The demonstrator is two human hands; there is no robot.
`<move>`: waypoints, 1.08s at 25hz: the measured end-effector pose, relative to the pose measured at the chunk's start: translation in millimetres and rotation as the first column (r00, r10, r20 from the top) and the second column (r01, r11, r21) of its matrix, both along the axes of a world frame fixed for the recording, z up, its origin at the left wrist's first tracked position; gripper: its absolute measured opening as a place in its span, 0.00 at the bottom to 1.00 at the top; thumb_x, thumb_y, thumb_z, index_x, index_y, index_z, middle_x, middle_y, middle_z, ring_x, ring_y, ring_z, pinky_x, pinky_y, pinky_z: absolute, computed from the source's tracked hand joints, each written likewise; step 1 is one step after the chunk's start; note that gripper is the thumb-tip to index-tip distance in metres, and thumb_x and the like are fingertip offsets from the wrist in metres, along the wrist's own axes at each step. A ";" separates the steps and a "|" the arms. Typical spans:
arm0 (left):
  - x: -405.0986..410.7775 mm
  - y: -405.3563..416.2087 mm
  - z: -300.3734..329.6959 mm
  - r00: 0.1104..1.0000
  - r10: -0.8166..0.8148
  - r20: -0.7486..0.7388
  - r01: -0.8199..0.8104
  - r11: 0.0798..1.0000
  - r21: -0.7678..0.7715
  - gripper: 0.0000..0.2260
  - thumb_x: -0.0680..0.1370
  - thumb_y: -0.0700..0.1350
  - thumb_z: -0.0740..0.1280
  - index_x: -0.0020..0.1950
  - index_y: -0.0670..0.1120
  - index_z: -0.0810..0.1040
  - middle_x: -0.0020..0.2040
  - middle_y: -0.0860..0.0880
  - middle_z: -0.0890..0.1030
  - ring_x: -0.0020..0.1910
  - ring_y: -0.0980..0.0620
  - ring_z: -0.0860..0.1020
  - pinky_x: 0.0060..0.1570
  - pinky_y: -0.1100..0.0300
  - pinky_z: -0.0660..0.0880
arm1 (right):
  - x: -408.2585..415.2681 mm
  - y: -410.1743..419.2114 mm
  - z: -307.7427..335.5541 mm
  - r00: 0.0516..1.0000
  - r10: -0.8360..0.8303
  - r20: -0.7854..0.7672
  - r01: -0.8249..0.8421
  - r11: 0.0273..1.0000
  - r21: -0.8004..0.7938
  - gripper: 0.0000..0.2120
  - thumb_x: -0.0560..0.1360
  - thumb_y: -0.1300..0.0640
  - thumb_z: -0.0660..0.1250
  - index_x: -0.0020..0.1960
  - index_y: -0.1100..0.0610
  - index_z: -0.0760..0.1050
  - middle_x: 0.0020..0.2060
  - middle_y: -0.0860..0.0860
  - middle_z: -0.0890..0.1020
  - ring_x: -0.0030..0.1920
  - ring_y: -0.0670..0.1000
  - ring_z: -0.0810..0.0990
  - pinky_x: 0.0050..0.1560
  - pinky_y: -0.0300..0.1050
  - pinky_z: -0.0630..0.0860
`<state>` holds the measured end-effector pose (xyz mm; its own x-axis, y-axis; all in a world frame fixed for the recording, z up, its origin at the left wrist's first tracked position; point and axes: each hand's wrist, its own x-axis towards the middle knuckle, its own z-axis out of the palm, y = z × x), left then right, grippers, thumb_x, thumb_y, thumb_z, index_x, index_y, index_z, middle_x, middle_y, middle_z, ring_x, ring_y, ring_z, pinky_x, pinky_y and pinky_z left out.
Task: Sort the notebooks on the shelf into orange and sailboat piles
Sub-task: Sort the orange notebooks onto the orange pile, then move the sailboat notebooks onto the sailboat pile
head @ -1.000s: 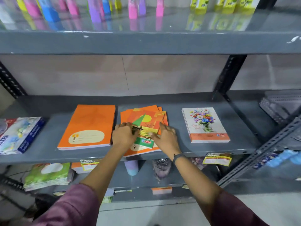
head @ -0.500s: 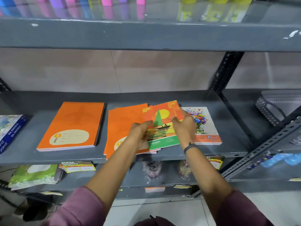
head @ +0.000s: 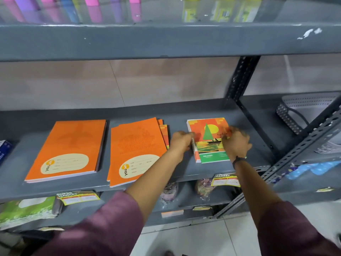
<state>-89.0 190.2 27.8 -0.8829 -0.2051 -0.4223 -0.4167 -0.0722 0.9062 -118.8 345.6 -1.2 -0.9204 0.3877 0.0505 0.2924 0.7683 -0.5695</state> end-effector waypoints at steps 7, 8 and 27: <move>73.5 -116.1 -26.5 0.958 0.284 -0.036 -0.189 0.533 -0.824 0.26 0.74 0.52 0.63 0.70 0.46 0.65 0.72 0.40 0.65 0.70 0.39 0.61 0.67 0.43 0.60 | 38.1 -116.8 -0.1 0.876 0.480 -0.043 -0.477 0.850 -0.224 0.22 0.74 0.53 0.66 0.66 0.55 0.72 0.59 0.58 0.79 0.60 0.60 0.76 0.60 0.57 0.75; 78.0 -121.9 -27.4 0.955 0.293 0.030 -0.153 0.580 -0.800 0.27 0.74 0.52 0.63 0.70 0.45 0.63 0.73 0.40 0.63 0.71 0.38 0.60 0.68 0.42 0.59 | 43.9 -131.7 -5.9 0.850 0.527 0.013 -0.502 0.817 -0.285 0.23 0.73 0.51 0.67 0.67 0.54 0.71 0.59 0.58 0.80 0.60 0.60 0.76 0.59 0.58 0.76; 107.4 -244.3 -6.3 0.883 0.406 -0.233 -0.466 0.810 -0.355 0.06 0.76 0.36 0.62 0.45 0.46 0.76 0.42 0.48 0.75 0.47 0.48 0.71 0.48 0.54 0.68 | 84.6 -243.0 6.5 0.920 0.389 -0.042 -0.306 0.647 -0.699 0.30 0.70 0.78 0.59 0.67 0.56 0.71 0.64 0.55 0.77 0.61 0.55 0.78 0.55 0.47 0.80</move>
